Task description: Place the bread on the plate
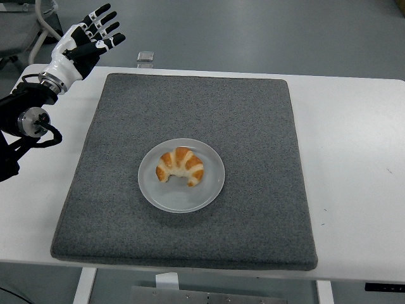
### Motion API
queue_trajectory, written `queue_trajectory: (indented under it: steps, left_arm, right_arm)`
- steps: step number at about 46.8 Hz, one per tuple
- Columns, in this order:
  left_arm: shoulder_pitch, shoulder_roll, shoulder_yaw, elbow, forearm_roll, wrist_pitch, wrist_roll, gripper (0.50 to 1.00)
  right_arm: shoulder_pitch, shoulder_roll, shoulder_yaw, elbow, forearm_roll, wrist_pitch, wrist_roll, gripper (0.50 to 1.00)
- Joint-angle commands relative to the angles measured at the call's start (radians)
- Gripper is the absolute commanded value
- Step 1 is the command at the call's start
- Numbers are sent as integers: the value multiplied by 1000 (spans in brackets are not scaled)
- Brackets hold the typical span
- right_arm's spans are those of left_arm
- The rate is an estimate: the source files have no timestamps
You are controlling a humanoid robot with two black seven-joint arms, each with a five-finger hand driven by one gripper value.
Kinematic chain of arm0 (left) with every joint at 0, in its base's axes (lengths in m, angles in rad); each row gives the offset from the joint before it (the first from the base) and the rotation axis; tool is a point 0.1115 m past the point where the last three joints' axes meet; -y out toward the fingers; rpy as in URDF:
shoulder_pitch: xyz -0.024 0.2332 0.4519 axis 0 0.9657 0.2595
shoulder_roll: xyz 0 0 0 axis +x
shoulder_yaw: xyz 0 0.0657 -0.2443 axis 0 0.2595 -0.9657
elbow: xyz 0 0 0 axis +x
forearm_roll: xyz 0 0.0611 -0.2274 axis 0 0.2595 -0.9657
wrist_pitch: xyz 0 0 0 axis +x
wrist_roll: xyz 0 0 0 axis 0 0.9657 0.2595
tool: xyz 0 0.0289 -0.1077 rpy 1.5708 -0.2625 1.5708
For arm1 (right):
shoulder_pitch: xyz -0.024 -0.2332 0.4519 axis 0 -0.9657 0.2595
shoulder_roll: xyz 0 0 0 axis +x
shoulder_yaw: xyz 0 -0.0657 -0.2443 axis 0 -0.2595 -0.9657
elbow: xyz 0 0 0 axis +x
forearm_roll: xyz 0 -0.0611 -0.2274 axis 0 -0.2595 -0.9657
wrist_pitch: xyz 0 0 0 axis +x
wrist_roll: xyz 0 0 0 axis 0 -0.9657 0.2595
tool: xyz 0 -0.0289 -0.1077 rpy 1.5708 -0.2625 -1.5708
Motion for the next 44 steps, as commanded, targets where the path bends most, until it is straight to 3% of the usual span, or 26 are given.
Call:
queue_trajectory:
  steps: [1,21,44]
  left_arm:
    - [1,-13,0,25,-11,-6,0,988]
    - [22,-36,-1,45,-110,-6,15,988]
    - [25,-36,-1,43,-109,-11,21,988]
  right_arm:
    - [0,0,0,0,0,0,0,930]
    - [0,0,0,0,0,0,0,930]
    - [-2,0,-6,5,-11,1,1,930]
